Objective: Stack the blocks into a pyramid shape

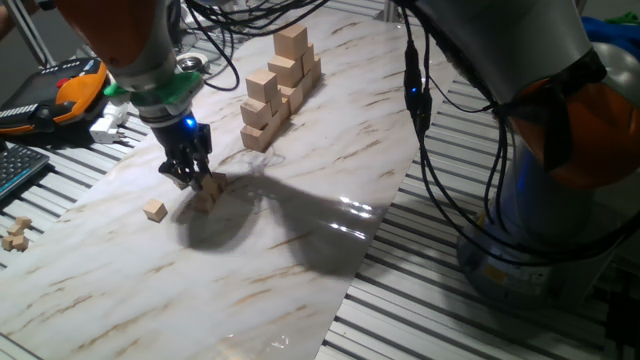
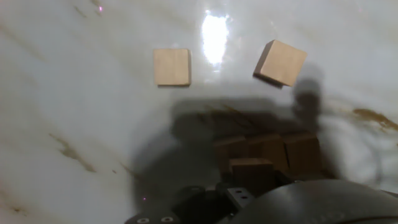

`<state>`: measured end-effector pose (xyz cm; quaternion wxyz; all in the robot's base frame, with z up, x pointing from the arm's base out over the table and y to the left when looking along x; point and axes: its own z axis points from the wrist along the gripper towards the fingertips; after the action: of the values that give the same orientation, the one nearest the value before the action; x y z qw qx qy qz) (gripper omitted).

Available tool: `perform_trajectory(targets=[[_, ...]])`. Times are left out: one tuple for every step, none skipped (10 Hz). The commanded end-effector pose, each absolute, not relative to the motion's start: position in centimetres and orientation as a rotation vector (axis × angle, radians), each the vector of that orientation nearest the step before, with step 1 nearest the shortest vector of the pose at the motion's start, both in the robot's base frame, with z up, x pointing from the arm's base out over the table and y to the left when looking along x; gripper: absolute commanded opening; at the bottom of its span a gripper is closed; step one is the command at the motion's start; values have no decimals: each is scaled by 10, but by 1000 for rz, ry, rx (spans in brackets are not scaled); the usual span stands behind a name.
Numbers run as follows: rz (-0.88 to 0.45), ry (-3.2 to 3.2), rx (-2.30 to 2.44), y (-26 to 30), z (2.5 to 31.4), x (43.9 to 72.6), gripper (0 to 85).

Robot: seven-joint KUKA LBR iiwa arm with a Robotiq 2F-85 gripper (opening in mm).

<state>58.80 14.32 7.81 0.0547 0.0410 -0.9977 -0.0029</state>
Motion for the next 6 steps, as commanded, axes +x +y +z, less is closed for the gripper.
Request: perform_trajectory(targets=[[-14,-3033,134,142,75,588,0],[-26,-3033,139,141,75,588,0],[-25,-3038,144,142,75,589,0],[-24,-3053,142,142,75,590,0],[-26,-3064,143,142,75,592,0],[-22,-3065,150,140,75,595,0]])
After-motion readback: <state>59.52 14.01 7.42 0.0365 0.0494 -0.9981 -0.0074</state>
